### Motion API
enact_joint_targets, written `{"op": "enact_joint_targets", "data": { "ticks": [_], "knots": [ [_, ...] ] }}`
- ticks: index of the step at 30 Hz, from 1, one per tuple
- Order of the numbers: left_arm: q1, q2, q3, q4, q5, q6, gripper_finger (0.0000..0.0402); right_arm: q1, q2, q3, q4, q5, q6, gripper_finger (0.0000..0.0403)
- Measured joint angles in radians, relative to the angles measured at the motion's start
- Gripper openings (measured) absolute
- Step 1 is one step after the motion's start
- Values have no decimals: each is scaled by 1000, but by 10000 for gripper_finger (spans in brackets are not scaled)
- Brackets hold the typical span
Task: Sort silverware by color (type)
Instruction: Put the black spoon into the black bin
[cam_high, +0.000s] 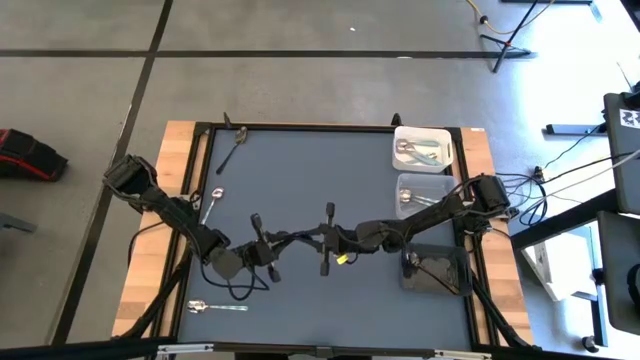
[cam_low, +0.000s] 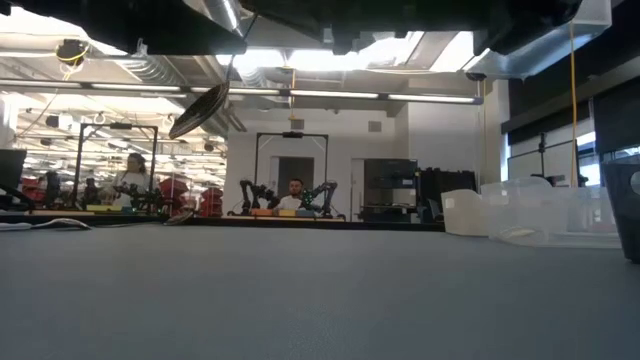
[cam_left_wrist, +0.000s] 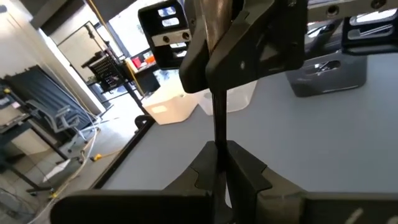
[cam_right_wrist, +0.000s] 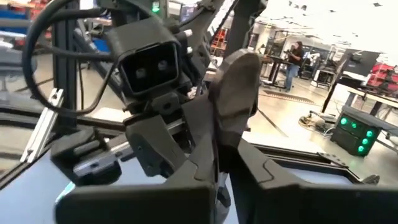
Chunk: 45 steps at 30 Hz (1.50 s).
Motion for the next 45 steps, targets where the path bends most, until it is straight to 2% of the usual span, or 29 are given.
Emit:
{"op": "enact_joint_targets", "data": {
  "ticks": [4, 6, 12, 18, 22, 25, 29, 36, 40, 45],
  "knots": [
    [0, 0, 0, -1, 4, -32, 22, 0, 0, 0, -5, 0, -5, 24],
    [0, 0, 0, -1, 10, -34, 30, 0, 0, 0, -10, 2, -11, 15],
    [-15, -16, 14, -16, 82, -59, 79, 0, -7, -1, -79, 7, -35, 6],
    [-90, -136, 50, -218, 108, -118, 125, -2, -77, -2, -237, 49, -37, 2],
    [-108, -215, 50, -430, 179, -230, 130, -1, -143, 9, -451, 63, -12, 2],
    [-105, -230, 50, -539, 239, -321, 131, -1, -190, 63, -679, 124, 16, 1],
    [-102, -228, 50, -579, 280, -341, 131, 4, -228, 184, -1021, 160, 84, 1],
    [-83, -228, 50, -580, 275, -340, 131, 49, -237, 434, -1625, 184, 291, 1],
    [-75, -228, 49, -582, 278, -340, 131, 97, -254, 496, -1811, 192, 394, 1],
    [-77, -228, 49, -584, 281, -339, 131, 181, -321, 500, -1938, 205, 551, 1]
  ]
}}
